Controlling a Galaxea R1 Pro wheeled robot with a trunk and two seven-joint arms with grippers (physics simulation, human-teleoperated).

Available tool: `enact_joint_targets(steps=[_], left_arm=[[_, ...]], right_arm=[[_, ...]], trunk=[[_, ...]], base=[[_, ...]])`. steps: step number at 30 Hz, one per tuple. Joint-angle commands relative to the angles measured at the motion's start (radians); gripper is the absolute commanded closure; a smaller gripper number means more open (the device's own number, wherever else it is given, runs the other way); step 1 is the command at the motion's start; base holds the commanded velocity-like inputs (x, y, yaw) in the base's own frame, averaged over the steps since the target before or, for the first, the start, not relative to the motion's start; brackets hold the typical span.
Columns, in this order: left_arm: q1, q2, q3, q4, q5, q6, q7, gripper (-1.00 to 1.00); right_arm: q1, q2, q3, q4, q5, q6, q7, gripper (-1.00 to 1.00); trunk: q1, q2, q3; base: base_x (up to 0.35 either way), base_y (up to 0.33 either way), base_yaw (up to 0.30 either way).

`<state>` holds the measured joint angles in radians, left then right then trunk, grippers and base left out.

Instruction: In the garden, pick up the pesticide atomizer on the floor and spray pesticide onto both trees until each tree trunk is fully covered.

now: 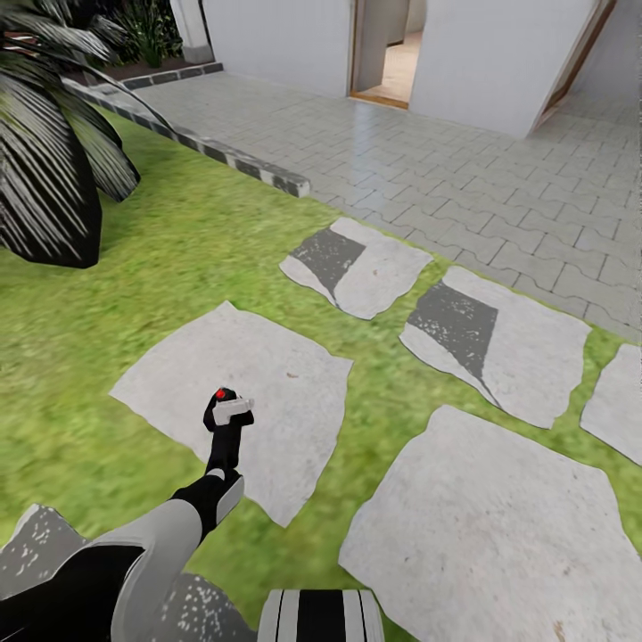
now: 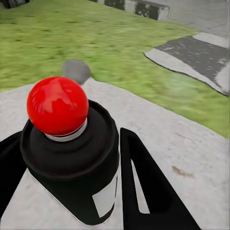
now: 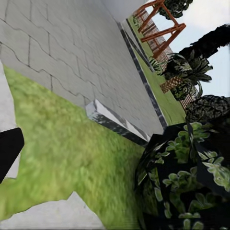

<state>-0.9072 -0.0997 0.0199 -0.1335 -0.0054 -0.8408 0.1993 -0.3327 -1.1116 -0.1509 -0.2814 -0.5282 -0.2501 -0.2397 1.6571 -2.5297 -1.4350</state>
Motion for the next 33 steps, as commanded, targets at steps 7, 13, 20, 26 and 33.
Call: enact_joint_targets(steps=[7, 13, 20, 26, 33], left_arm=[[-0.001, 0.000, 0.000, 0.003, 0.000, 0.000, 0.000, 1.00], [-0.001, 0.000, 0.001, 0.004, -0.001, 0.000, 0.000, 1.00], [0.000, 0.001, 0.002, 0.005, -0.001, 0.001, 0.000, 1.00], [0.000, 0.003, 0.003, 0.005, -0.001, 0.007, 0.001, 1.00], [-0.001, 0.001, 0.003, 0.015, 0.001, 0.008, 0.003, 1.00]], right_arm=[[0.000, 0.000, 0.001, 0.039, 0.001, 0.000, 0.000, -1.00], [0.000, -0.005, -0.003, -0.074, -0.016, 0.008, 0.058, -1.00], [0.000, 0.002, -0.004, -0.140, -0.033, 0.014, 0.086, -1.00], [0.000, 0.045, -0.004, -0.142, -0.058, 0.013, 0.107, -1.00], [-0.001, 0.169, -0.004, -0.175, -0.075, 0.007, 0.293, -1.00]], trunk=[[-0.003, 0.002, 0.027], [-0.006, 0.003, 0.050], [-0.009, 0.005, 0.077], [-0.012, 0.006, 0.101], [-0.015, 0.008, 0.128]], base=[[0.000, 0.000, 0.000], [0.000, 0.000, 0.000], [0.000, 0.000, 0.000], [0.000, 0.000, 0.000], [0.000, 0.000, 0.000]])
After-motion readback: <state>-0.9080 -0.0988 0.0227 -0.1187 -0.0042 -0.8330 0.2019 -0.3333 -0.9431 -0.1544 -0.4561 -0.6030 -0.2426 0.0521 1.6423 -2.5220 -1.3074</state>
